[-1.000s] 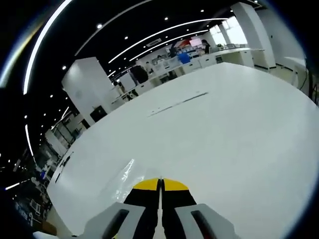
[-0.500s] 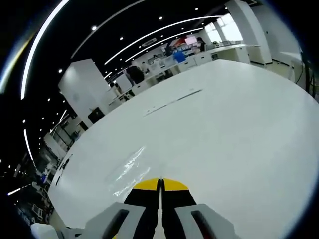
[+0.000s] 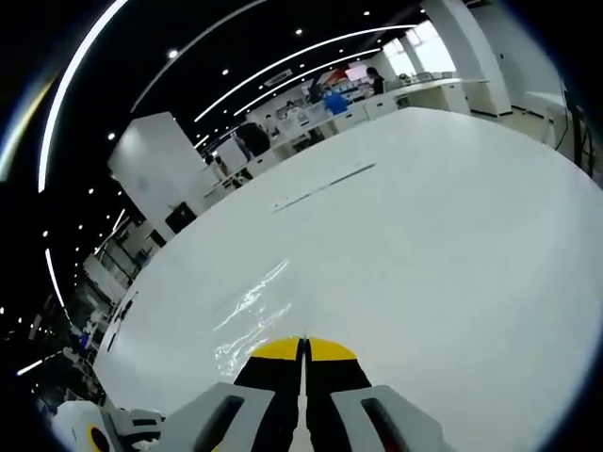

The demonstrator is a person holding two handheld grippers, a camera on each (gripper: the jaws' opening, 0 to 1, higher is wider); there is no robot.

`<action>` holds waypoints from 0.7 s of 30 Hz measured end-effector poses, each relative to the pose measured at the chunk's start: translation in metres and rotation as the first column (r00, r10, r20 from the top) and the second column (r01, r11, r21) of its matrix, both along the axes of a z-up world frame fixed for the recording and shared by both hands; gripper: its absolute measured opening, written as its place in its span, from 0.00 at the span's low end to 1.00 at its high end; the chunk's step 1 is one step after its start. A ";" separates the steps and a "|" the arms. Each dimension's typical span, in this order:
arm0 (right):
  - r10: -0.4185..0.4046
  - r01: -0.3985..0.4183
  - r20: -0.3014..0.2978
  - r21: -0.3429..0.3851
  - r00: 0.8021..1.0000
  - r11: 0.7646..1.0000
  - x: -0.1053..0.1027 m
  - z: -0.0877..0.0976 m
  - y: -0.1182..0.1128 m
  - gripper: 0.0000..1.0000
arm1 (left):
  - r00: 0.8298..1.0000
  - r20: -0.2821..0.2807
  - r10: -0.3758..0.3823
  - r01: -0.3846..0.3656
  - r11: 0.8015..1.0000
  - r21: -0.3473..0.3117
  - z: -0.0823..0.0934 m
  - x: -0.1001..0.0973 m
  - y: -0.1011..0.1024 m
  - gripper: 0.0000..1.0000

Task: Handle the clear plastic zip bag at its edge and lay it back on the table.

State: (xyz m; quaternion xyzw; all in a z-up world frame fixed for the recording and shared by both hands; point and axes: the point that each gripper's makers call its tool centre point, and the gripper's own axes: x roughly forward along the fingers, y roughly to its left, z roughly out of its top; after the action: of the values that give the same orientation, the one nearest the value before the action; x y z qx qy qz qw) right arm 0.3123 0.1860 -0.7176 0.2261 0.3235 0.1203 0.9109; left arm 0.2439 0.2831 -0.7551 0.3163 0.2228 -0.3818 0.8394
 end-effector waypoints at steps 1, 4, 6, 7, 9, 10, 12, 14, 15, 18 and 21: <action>0.002 -0.002 -0.004 0.002 1.000 1.000 -0.001 -0.001 0.000 0.00 | 1.000 0.003 -0.011 0.011 1.000 0.013 0.000 0.000 0.001 0.00; 0.007 -0.007 -0.010 0.008 1.000 1.000 -0.004 -0.003 0.000 0.00 | 1.000 0.005 -0.026 0.026 0.999 0.020 0.001 0.000 0.001 0.00; 0.007 -0.007 -0.016 0.011 1.000 1.000 -0.008 -0.004 -0.001 0.00 | 0.999 0.009 -0.044 0.043 0.998 0.039 0.000 0.001 0.002 0.00; 0.006 -0.006 -0.022 0.016 1.000 1.000 -0.010 -0.004 0.000 0.00 | 0.998 0.014 -0.055 0.055 0.997 0.049 0.000 0.000 0.002 0.00; 0.010 -0.010 -0.025 0.012 1.000 1.000 -0.012 -0.006 0.002 0.00 | 0.994 0.023 -0.104 0.101 0.992 0.080 -0.001 -0.002 -0.001 0.00; 0.010 -0.010 -0.026 0.011 1.000 1.000 -0.012 -0.006 0.002 0.00 | 0.992 0.030 -0.124 0.121 0.988 0.092 0.000 -0.002 -0.003 0.00; 0.010 -0.009 -0.030 0.014 1.000 1.000 -0.014 -0.009 0.004 0.00 | 0.990 0.027 -0.136 0.132 0.986 0.104 0.000 -0.003 -0.003 0.00; 0.008 -0.007 -0.036 0.019 0.999 1.000 -0.018 -0.009 0.005 0.00 | 0.987 0.031 -0.157 0.152 0.981 0.123 0.000 -0.002 -0.004 0.00; 0.005 -0.004 -0.038 0.024 0.999 1.000 -0.019 -0.009 0.005 0.00 | 0.986 0.030 -0.165 0.160 0.979 0.126 0.000 -0.002 -0.004 0.00; 0.011 -0.012 -0.042 -0.009 0.999 1.000 -0.020 -0.012 0.000 0.00 | 0.986 0.018 -0.168 0.165 0.980 0.109 0.002 -0.001 -0.002 0.00; 0.069 -0.069 -0.002 -0.069 0.998 0.995 -0.021 -0.012 -0.004 0.00 | 0.979 0.030 -0.202 0.197 0.974 0.111 0.005 -0.001 0.000 0.00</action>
State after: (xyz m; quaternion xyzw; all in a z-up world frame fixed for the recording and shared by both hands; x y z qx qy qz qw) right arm 0.2917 0.1816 -0.7293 0.1832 0.3351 0.1406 0.9135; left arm 0.2428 0.2832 -0.7498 0.3894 0.1927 -0.4449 0.7831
